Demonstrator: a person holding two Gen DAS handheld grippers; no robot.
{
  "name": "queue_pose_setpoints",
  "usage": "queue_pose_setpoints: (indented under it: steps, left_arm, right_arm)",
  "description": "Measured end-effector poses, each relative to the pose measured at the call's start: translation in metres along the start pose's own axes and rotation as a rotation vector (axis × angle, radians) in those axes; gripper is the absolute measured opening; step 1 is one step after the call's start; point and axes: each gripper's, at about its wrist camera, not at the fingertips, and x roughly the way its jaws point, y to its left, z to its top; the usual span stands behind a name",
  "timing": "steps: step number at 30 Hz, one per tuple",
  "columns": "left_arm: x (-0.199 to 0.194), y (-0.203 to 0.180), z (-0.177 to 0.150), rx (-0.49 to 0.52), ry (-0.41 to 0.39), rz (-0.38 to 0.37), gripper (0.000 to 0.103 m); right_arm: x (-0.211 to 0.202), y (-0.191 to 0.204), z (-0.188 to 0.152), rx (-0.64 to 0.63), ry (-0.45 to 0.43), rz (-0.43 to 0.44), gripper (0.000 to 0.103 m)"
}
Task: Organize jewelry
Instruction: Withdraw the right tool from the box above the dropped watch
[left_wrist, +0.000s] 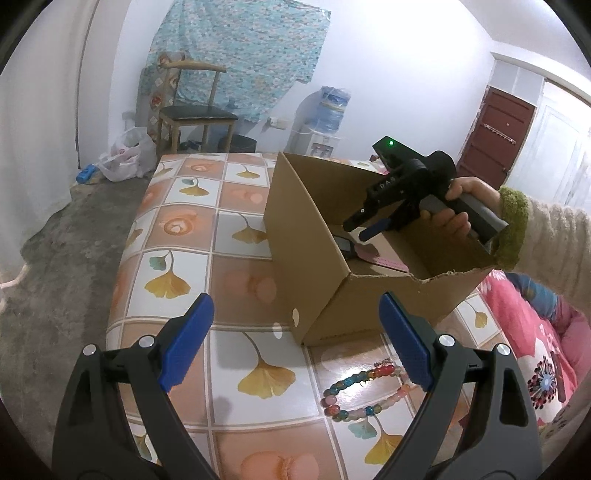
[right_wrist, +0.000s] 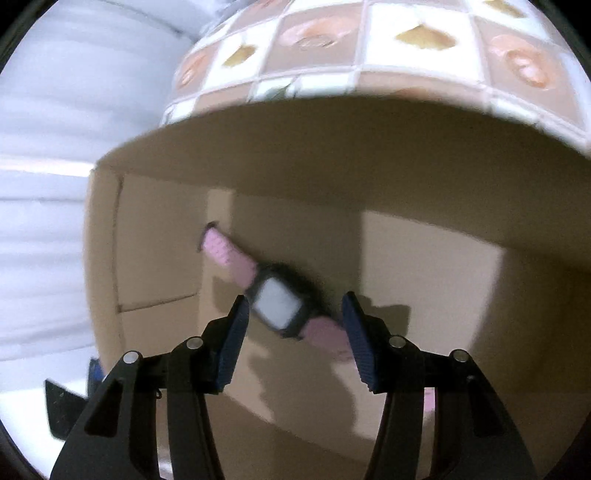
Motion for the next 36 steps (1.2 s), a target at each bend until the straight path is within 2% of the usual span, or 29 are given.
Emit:
queue_pose_setpoints:
  steps: [3,4,5,6,10,13,20,23,26,29,30,34,36]
  left_arm:
    - [0.001,0.001,-0.001,-0.003,0.003,-0.001,0.087]
    - [0.002,0.001,-0.002,-0.005,0.006,-0.001,0.087]
    - [0.002,0.001,-0.002,-0.004,0.007,-0.001,0.087]
    - [0.003,0.001,-0.002,-0.003,0.008,0.000,0.087]
    - [0.003,-0.001,-0.002,0.004,0.010,0.002,0.087]
    - [0.002,-0.002,-0.004,0.005,0.008,0.002,0.087]
    - [0.002,-0.005,-0.007,0.001,0.005,0.012,0.087]
    - [0.002,-0.007,-0.008,0.016,0.010,0.019,0.087]
    - [0.001,-0.011,-0.009,0.029,0.009,0.022,0.087]
    - [-0.002,-0.016,-0.009,0.043,0.000,0.030,0.087]
    - [-0.003,-0.017,-0.009,0.045,0.000,0.030,0.087]
    - [-0.007,-0.021,-0.012,0.054,0.004,0.033,0.087]
    - [-0.007,-0.024,-0.014,0.054,0.011,0.034,0.087]
  right_arm:
    - [-0.008,0.014,-0.004,-0.107,-0.065,-0.102,0.052]
    - [-0.007,0.024,-0.007,-0.170,-0.075,-0.143,0.056]
    - [-0.005,0.034,-0.013,-0.227,-0.081,-0.183,0.064]
    - [-0.001,0.046,-0.028,-0.289,-0.088,-0.226,0.067]
    - [0.025,0.090,-0.051,-0.600,-0.078,-0.390,0.068]
    - [0.045,0.107,-0.057,-0.720,-0.061,-0.455,0.068]
    - [0.059,0.106,-0.031,-0.721,-0.059,-0.520,0.068]
    - [0.058,0.098,-0.021,-0.739,-0.085,-0.595,0.068]
    - [0.058,0.097,-0.015,-0.776,-0.152,-0.731,0.067]
    - [0.059,0.095,-0.014,-0.817,-0.181,-0.799,0.067]
    - [0.059,0.094,-0.016,-0.829,-0.181,-0.814,0.067]
    - [0.044,0.090,-0.028,-0.840,-0.167,-0.774,0.067]
    - [0.035,0.083,-0.028,-0.826,-0.167,-0.793,0.067]
